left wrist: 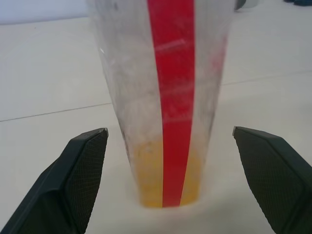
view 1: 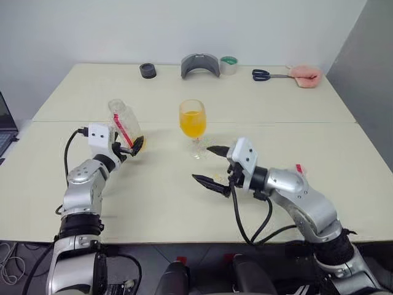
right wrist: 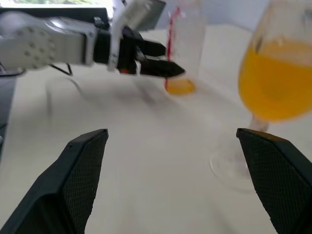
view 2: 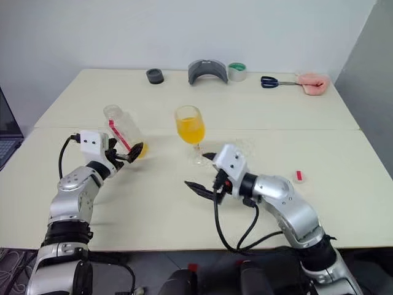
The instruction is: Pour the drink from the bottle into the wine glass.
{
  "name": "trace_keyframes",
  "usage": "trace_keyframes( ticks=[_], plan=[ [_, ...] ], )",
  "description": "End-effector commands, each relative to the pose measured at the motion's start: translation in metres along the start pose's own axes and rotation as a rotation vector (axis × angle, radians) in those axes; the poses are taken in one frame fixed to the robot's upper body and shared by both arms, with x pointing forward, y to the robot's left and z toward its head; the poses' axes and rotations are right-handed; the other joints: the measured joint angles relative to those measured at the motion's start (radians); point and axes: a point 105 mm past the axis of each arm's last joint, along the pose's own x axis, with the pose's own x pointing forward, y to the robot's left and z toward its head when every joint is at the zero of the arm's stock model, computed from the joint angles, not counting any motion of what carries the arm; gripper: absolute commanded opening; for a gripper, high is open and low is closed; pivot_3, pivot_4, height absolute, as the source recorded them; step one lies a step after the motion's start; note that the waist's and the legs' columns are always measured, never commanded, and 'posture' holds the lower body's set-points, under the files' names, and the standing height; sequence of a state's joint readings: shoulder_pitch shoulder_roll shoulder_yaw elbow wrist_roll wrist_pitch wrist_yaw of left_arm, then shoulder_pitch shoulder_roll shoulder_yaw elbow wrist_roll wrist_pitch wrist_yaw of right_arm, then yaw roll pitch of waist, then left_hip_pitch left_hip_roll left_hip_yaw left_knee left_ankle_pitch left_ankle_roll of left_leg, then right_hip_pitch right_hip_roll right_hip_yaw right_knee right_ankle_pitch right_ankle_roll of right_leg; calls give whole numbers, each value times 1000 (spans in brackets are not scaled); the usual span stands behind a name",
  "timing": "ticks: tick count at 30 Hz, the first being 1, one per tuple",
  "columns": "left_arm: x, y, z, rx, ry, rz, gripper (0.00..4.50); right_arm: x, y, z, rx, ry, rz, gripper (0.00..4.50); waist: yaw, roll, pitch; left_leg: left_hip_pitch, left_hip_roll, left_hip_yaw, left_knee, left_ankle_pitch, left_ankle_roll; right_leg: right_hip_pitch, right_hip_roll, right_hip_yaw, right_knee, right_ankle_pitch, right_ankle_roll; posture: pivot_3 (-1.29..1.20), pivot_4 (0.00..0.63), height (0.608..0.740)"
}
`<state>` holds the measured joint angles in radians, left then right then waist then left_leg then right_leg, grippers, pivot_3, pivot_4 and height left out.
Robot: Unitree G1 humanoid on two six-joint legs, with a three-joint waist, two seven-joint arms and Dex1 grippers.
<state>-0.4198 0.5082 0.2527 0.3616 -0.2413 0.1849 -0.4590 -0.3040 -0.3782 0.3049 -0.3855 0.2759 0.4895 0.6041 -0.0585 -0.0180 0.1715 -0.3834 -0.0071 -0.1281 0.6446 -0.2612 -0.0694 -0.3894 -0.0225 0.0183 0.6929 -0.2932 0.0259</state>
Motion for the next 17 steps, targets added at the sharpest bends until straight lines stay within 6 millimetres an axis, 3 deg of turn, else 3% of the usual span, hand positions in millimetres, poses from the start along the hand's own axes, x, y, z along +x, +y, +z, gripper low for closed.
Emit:
trace_keyframes(
  ticks=[1,6,9,17],
  plan=[
    [-13,3,15,34,-57,46,4411,-12,-7,1,-12,-60,-89,4500,1,0,0,0,0,0,0,0,0,0,0,0,0,0,0,0,150,740],
    [-37,-4,5,57,-18,129,4411,-27,-26,-18,31,-95,-349,4500,2,0,0,1,1,0,-1,0,0,0,0,1,-1,0,0,0,150,740],
    [-46,-21,-5,50,11,112,4411,-38,-43,-24,40,-119,-538,4500,6,0,0,1,1,1,-1,0,0,1,0,2,-2,0,0,0,150,740],
    [-53,-37,1,-2,-76,92,4411,-44,-62,-30,61,-163,-713,4500,10,0,0,1,1,4,-1,0,0,1,1,2,-3,0,0,0,150,740]
  ],
)
